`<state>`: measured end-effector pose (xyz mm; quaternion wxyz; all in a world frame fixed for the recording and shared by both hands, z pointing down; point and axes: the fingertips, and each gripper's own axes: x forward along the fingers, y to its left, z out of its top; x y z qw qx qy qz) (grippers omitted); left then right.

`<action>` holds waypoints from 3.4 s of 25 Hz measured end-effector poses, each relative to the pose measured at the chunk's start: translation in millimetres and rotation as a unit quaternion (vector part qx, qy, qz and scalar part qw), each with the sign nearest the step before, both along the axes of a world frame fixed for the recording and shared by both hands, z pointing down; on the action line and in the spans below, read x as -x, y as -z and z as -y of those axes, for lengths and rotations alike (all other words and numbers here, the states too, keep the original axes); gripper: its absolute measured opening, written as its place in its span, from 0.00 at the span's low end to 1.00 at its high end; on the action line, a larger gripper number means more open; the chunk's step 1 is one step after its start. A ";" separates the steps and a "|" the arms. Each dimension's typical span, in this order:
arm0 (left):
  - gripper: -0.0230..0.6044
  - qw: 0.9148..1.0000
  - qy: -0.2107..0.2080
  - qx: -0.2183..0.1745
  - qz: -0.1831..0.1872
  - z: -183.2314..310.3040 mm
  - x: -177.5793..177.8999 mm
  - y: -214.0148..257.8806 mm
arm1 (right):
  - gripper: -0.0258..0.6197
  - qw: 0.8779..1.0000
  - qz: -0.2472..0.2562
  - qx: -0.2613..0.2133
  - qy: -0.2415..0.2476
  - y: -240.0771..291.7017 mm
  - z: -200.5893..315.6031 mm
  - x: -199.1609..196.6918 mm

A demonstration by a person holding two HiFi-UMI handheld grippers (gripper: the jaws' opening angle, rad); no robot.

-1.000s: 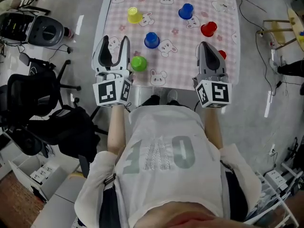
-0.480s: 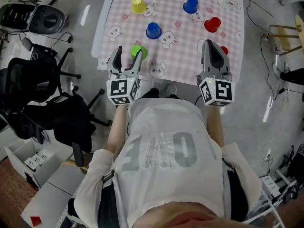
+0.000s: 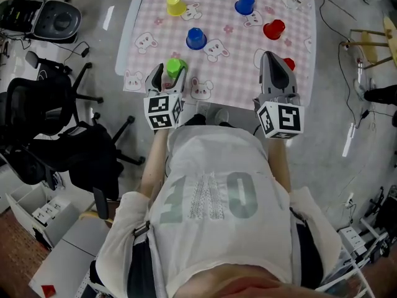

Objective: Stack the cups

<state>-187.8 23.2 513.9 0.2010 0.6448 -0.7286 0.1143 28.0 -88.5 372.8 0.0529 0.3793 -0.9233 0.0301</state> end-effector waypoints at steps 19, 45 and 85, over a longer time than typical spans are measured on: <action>0.39 0.994 -0.093 -0.059 0.018 60.3 -47.8 72.1 | 0.09 1.000 0.002 0.006 -0.007 -3.1 4.3 -5.4; 0.39 0.990 -0.133 0.023 0.029 150.6 -99.7 -10.0 | 0.09 0.995 -0.008 0.046 -0.083 -25.3 18.3 -54.6; 0.49 0.920 -0.378 -0.101 -0.011 166.2 -303.6 85.7 | 0.09 0.968 0.010 0.020 -0.251 -9.8 -6.1 -183.7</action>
